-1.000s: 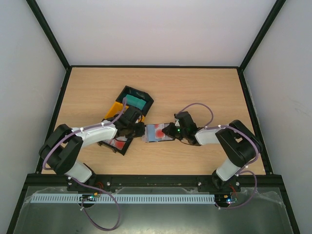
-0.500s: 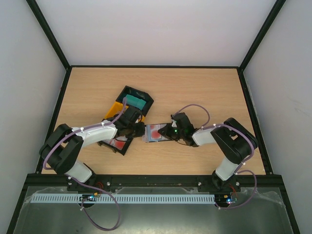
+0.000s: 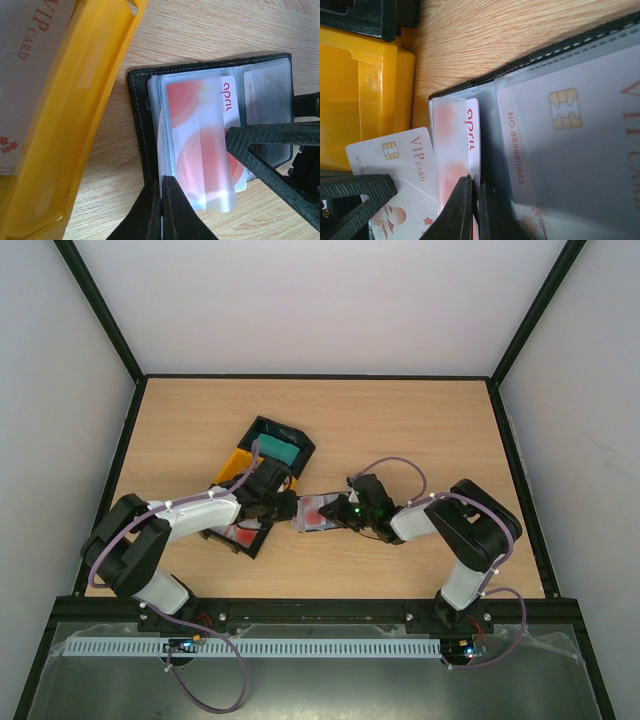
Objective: Put the credit cards into the card holder
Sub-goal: Insert the credit card into the card holder, then turn over the card slot in the card holder, then insert the credit card into the card holder.
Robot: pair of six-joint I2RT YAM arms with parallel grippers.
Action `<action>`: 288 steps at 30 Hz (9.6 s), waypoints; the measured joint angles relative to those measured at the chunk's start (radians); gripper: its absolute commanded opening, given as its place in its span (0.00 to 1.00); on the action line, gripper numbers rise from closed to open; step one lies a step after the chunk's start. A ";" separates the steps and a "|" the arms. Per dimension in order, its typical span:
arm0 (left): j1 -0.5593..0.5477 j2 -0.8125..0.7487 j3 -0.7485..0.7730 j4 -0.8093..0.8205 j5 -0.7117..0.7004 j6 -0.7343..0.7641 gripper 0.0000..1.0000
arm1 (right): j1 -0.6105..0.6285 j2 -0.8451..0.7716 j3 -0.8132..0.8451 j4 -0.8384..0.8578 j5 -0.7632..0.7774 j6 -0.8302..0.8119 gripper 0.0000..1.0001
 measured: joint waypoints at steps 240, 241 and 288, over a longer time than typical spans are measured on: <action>-0.132 0.056 -0.034 0.422 -0.100 -0.380 0.03 | 0.022 -0.276 0.097 -0.739 0.465 -0.397 0.35; -0.132 0.062 -0.034 0.427 -0.105 -0.388 0.02 | 0.022 -0.271 0.097 -0.739 0.466 -0.399 0.33; -0.163 0.222 -0.064 0.602 -0.103 -0.453 0.04 | 0.022 -0.219 0.113 -0.688 0.470 -0.379 0.20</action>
